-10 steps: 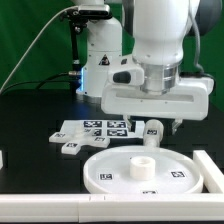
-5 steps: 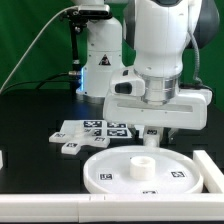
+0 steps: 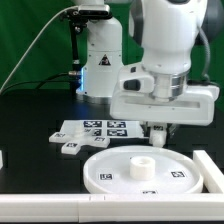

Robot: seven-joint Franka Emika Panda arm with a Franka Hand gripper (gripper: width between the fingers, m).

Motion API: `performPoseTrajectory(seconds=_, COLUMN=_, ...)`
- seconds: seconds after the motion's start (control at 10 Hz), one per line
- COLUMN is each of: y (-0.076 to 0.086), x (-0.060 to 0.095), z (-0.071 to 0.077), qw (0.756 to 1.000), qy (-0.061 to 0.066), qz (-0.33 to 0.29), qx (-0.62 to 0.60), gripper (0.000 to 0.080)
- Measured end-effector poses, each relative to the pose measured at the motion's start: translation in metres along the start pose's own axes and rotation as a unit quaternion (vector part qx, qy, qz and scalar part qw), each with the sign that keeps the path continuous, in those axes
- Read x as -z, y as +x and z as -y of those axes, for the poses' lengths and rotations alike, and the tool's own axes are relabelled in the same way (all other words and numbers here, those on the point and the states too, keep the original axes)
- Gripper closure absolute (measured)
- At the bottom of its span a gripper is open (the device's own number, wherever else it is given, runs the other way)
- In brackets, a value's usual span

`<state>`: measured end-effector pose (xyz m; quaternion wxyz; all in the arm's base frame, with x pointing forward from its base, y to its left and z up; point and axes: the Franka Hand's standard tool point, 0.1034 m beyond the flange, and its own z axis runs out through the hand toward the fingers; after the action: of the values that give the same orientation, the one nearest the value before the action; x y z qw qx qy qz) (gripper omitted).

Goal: Assemble round table

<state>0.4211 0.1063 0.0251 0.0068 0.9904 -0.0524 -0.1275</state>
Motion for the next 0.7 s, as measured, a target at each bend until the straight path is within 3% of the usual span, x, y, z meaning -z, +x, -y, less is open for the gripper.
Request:
performPoseTrajectory(seconds=0.1, y=-0.0122, x=0.0067, z=0.0087, qw=1.000, qy=-0.008, qz=-0.001, qx=0.024, gripper=0.0486)
performPoseTrajectory(seconds=0.2, y=-0.0127, x=0.0120, z=0.0114, qw=0.999, qy=-0.003, qz=-0.019, qx=0.044, gripper=0.0486)
performPoseTrajectory(seconds=0.3, y=-0.0100, x=0.0098, z=0.0043, qw=0.997, qy=0.002, qz=-0.040, qx=0.059, gripper=0.0486)
performPoseTrajectory(seconds=0.5, y=-0.0112, x=0.0085, z=0.0038, qw=0.991, qy=-0.002, qz=-0.034, qx=0.130, gripper=0.0485)
performPoseTrajectory(seconds=0.7, y=-0.0113, x=0.0062, z=0.0130, qw=0.967, qy=-0.014, qz=-0.048, qx=0.251, gripper=0.0485)
